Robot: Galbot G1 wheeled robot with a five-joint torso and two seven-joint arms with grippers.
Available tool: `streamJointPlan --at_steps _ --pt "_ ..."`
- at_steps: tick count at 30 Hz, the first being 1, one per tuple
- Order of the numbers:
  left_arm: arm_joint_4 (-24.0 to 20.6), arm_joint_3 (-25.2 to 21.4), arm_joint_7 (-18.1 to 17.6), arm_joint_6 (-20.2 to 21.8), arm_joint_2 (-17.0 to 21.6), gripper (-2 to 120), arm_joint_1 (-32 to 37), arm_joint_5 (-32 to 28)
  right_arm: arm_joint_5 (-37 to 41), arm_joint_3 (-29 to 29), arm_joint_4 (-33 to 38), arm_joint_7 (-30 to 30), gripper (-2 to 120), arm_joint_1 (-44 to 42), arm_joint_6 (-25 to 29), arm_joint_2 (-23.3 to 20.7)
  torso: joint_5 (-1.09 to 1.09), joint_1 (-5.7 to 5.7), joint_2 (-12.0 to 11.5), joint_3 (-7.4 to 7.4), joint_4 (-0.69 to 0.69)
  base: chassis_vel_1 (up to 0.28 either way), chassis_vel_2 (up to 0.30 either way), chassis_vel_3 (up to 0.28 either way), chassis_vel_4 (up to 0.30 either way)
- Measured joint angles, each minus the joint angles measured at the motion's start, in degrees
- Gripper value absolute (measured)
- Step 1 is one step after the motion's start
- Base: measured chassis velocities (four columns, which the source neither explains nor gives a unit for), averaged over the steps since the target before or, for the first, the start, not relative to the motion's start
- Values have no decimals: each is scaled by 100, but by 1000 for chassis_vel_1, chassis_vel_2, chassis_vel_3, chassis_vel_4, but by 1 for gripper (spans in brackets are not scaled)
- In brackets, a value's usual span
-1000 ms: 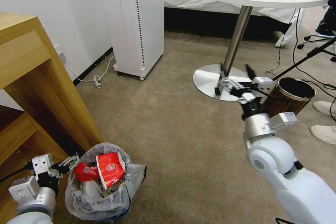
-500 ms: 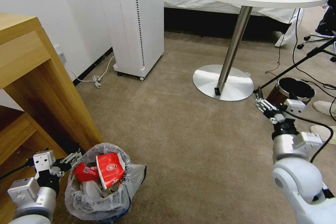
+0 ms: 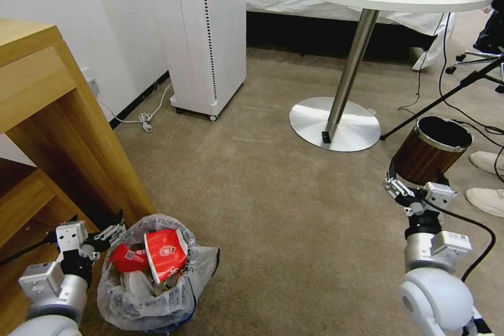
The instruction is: Pick up the trash bin and place the garbage on the floor into it.
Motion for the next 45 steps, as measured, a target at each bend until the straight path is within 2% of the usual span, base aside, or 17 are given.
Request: streamJointPlan --at_steps 7,10,45 --pt "532 -6 334 -211 317 100 -349 -302 101 32 -47 -165 100 -45 95 46 0 0 0 0 0 0 0 0 0" --pt "589 -3 363 -227 330 100 -360 -366 167 -26 -59 -231 100 -31 119 98 1 0 0 0 0 0 0 0 0" --pt "564 18 329 -91 250 100 -354 -358 193 -199 -152 -324 100 82 22 25 1 0 0 0 0 0 0 0 0"
